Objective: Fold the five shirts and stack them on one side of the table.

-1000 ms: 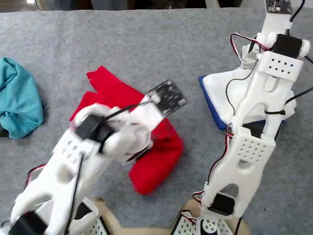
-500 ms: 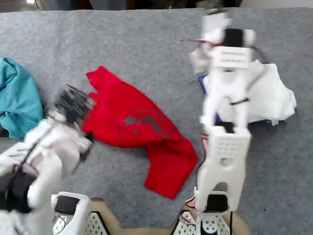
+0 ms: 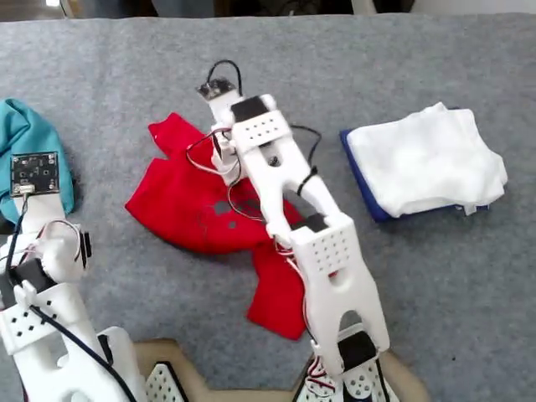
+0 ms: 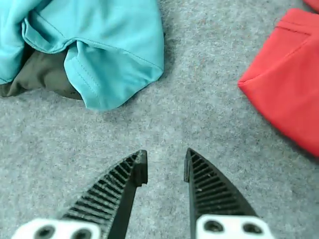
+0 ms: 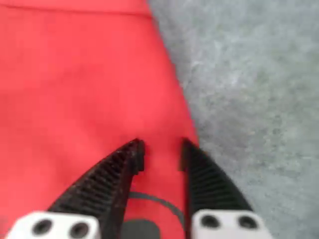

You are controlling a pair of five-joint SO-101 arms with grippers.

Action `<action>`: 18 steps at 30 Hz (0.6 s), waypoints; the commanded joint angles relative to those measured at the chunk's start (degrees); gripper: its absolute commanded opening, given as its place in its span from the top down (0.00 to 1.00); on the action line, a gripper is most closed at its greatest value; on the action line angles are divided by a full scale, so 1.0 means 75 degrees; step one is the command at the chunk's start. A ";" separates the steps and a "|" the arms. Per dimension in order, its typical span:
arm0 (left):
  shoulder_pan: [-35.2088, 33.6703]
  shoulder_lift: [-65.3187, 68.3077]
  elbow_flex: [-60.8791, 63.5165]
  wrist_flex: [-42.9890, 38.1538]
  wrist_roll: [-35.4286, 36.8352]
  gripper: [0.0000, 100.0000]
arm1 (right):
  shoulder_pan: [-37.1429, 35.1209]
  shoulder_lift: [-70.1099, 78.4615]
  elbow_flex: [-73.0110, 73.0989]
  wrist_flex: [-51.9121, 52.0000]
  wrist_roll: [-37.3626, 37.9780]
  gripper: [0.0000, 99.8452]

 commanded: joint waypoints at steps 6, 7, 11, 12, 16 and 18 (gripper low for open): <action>-0.0053 -0.0035 -0.0006 -0.0188 0.0539 0.85 | 0.0492 0.0381 -0.1272 0.1313 -0.0328 0.99; -0.0041 -0.0035 -0.0006 -0.0199 0.0610 0.85 | 0.0539 0.0381 -0.1565 0.1688 -0.0316 0.99; -0.0041 -0.0035 -0.0018 -0.0211 0.0809 0.85 | 0.0914 0.0158 -0.1999 0.2040 -0.0328 0.99; -0.0041 -0.0023 -0.0018 -0.0211 0.0844 0.85 | 0.1020 -0.0006 -0.1905 0.2040 -0.0316 0.99; 0.0135 -0.0023 -0.0018 -0.0211 0.0844 0.85 | 0.1489 -0.1084 -0.0545 0.2040 -0.0035 0.99; 0.0322 -0.0023 -0.0029 -0.0211 0.0844 0.85 | 0.1747 -0.1881 0.0522 0.2040 0.0176 0.99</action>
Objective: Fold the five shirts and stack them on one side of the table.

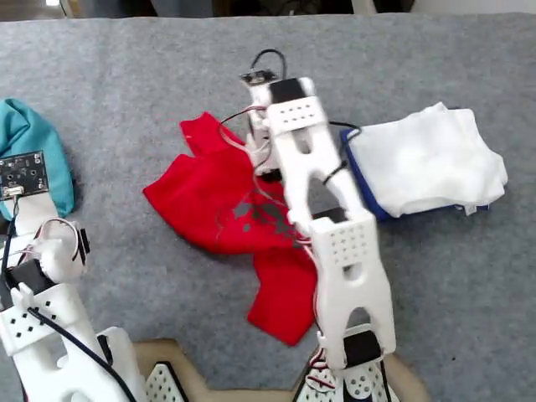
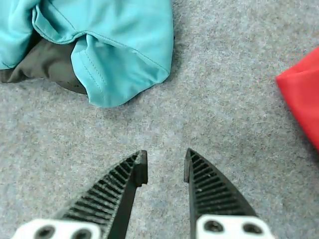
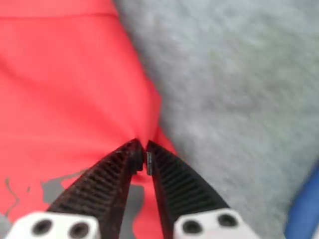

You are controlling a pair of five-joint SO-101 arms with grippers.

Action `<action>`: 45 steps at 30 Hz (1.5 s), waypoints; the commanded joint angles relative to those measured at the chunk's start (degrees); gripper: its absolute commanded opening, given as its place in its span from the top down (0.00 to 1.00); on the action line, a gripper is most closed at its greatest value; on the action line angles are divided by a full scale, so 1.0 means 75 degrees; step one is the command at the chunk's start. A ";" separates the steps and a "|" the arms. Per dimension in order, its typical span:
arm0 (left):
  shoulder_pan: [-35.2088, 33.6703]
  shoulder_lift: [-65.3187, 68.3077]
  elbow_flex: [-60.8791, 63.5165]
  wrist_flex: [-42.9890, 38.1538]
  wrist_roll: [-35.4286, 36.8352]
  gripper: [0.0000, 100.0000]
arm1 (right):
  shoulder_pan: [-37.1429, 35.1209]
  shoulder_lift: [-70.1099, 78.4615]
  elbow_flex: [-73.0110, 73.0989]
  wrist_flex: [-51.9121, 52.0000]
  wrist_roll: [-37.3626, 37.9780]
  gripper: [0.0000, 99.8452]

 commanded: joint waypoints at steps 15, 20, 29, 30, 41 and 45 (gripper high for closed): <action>0.2983 0.1770 -0.1248 -0.1102 0.1489 0.85 | 0.1231 -0.7262 0.8410 -0.0914 0.1829 0.99; 0.3030 0.4466 -0.3511 -0.1090 0.1969 0.85 | 0.1618 -0.7426 0.8527 -0.1125 0.1829 0.98; 0.4132 0.8393 -0.6957 -0.1125 0.2063 0.85 | 0.1664 -0.7437 0.8539 -0.3282 0.1840 0.98; 0.4202 0.8791 -0.7332 -0.1102 0.2063 0.83 | 0.1664 -0.7426 0.8563 -0.3681 0.1840 0.98; 0.4237 1.2636 -1.0942 -0.0621 0.1711 0.82 | 0.1653 -0.7426 1.0450 -0.7080 0.1829 0.98; 0.4237 1.3351 -1.2255 0.0445 0.1078 0.82 | 0.1653 -0.7426 1.0626 -0.7291 0.1829 0.98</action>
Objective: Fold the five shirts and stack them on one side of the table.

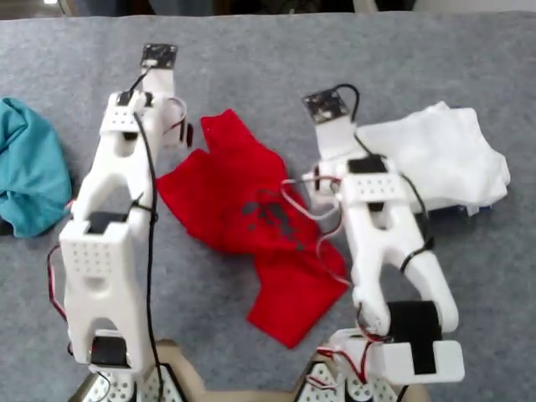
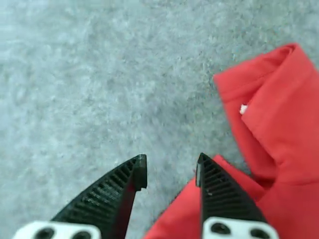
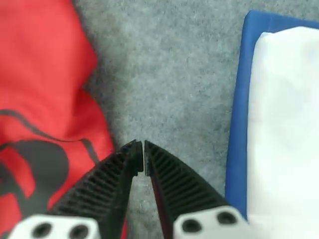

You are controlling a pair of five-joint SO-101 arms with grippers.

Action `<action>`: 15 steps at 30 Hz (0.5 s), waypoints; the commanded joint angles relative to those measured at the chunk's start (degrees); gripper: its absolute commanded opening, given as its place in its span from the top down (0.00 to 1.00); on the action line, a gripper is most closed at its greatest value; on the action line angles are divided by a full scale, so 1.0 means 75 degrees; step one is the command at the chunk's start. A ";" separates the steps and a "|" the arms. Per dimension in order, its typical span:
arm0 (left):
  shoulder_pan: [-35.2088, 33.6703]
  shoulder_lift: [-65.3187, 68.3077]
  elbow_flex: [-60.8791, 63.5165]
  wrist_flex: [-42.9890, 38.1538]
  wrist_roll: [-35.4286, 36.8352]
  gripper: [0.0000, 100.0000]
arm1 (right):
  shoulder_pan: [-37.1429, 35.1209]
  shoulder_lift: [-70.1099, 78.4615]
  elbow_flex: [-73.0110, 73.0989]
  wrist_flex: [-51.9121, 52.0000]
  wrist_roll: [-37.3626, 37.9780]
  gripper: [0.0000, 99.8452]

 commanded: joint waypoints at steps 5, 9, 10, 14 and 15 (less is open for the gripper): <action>0.0147 0.0316 -0.2479 0.2333 -0.1266 0.82 | 0.0070 -0.0299 -0.0041 -0.0223 0.0035 0.99; 0.0322 0.0375 -0.3007 0.2977 -0.1946 0.82 | 0.0070 -0.0193 -0.0053 -0.0258 0.0035 0.99; 0.0346 0.0387 -0.3007 0.2954 -0.2086 0.82 | 0.0070 -0.0100 -0.0064 -0.0270 0.0047 0.99; 0.0545 0.0774 -0.2643 0.2649 -0.2403 0.82 | 0.0082 0.0522 -0.0440 -0.0234 0.0047 0.99; 0.0557 0.0879 -0.2655 0.2567 -0.2391 0.82 | 0.0094 0.0697 -0.0568 -0.0211 0.0047 0.99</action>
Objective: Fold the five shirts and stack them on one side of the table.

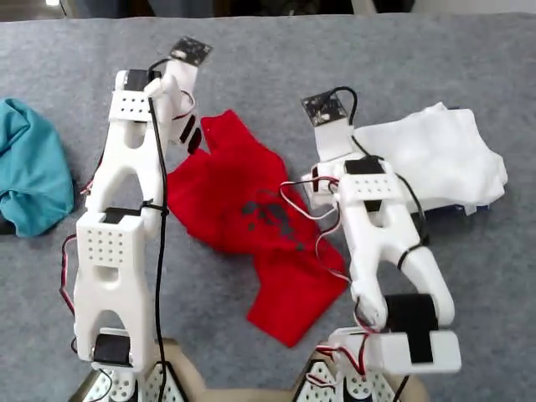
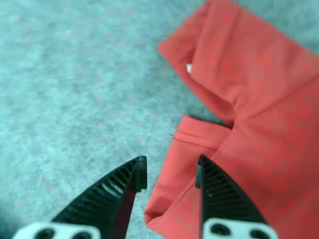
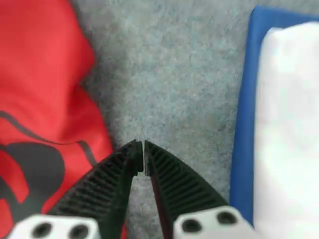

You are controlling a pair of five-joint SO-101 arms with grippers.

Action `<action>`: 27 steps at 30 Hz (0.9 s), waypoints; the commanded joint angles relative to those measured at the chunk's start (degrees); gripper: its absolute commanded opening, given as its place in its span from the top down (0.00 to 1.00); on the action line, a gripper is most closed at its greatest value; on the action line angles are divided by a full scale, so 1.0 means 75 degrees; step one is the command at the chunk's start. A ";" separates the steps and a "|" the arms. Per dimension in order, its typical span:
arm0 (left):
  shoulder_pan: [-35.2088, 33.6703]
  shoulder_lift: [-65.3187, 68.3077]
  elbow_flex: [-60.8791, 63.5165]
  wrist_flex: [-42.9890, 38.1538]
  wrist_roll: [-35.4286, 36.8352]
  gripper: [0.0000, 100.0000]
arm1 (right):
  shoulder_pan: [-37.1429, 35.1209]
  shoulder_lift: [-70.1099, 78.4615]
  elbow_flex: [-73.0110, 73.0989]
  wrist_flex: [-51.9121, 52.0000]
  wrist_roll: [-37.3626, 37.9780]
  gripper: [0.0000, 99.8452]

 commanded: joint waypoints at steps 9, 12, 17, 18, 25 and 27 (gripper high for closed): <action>-0.0029 0.0703 -0.0064 -0.0844 0.0059 0.82 | 0.0094 0.0955 -0.0897 -0.0059 0.0047 0.99; -0.0100 0.0797 -0.0064 -0.0891 0.0059 0.82 | 0.0094 0.0955 -0.0897 -0.0059 0.0047 0.99; -0.0041 0.0809 -0.0064 -0.0856 0.0059 0.82 | 0.0094 0.0967 -0.0897 -0.0059 0.0047 0.99; -0.0018 0.0856 -0.0064 -0.0856 0.0059 0.82 | 0.0094 0.0967 -0.0897 -0.0059 0.0047 0.99; 0.0088 0.1407 -0.0322 -0.0938 0.0070 0.82 | 0.0094 0.1002 -0.0897 -0.0059 0.0047 0.99; 0.0100 0.1582 -0.0697 -0.0738 0.0070 0.82 | 0.0082 0.1002 -0.0897 -0.0070 0.0047 0.99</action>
